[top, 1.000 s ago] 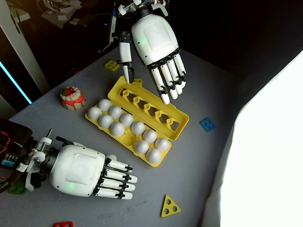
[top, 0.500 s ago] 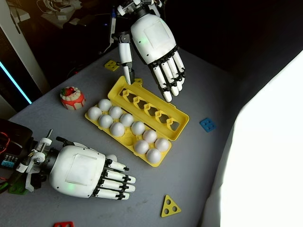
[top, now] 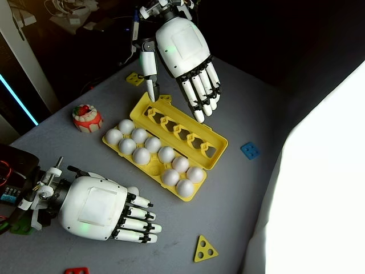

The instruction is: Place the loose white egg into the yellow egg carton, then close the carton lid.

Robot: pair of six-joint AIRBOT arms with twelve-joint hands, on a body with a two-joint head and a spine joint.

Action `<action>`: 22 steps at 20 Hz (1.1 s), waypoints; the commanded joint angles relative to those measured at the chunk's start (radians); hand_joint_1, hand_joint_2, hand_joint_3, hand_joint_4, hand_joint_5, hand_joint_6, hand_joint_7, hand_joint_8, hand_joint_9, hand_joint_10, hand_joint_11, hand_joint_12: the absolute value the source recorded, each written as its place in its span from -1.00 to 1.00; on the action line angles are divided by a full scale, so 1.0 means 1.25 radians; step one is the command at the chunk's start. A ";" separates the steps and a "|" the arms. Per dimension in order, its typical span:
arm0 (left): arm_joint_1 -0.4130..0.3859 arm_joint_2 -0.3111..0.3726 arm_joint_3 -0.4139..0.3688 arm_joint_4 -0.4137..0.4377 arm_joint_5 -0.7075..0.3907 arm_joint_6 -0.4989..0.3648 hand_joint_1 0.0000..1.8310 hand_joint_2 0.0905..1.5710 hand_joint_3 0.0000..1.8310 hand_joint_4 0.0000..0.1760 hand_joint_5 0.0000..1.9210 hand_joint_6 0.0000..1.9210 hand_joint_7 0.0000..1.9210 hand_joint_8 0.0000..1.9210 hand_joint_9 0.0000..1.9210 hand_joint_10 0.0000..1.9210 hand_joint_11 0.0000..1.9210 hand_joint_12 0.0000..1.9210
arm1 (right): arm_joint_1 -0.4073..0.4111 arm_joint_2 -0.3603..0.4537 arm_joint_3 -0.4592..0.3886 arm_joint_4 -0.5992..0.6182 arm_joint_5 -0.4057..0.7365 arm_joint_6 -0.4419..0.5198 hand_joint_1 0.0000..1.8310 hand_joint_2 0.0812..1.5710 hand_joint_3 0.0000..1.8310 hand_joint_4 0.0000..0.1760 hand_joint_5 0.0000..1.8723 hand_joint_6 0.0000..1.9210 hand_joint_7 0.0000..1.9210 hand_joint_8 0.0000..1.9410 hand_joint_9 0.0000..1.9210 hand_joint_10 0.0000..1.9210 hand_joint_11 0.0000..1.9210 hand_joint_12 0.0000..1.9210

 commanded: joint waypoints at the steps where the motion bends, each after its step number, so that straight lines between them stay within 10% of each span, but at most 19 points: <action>1: -0.008 0.006 -0.001 0.050 -0.025 0.002 -0.77 0.55 -1.00 -0.43 -0.98 -1.00 -0.91 -1.00 -0.87 -1.00 -1.00 -0.36 | 0.008 0.009 0.000 -0.072 0.068 0.057 0.21 0.47 -1.00 -1.00 -0.07 0.23 -0.53 -1.00 -0.89 -0.96 -1.00 -0.62; 17: -0.025 0.005 0.059 -0.003 -0.029 0.087 -0.73 0.55 -1.00 -0.46 -0.96 -1.00 -0.88 -1.00 -0.85 -1.00 -1.00 -0.36 | -0.007 -0.014 -0.031 -0.373 0.257 0.530 0.18 0.49 -1.00 -1.00 -0.10 0.28 -0.60 -0.99 -0.91 -0.97 -1.00 -0.74; 22: -0.026 0.006 0.060 -0.023 -0.022 0.095 -0.72 0.54 -1.00 -0.48 -0.92 -0.99 -0.87 -1.00 -0.85 -0.99 -1.00 -0.30 | -0.012 -0.046 -0.020 -0.378 0.266 0.574 0.16 0.50 -1.00 -1.00 -0.12 0.31 -0.59 -1.00 -0.92 -0.98 -1.00 -0.86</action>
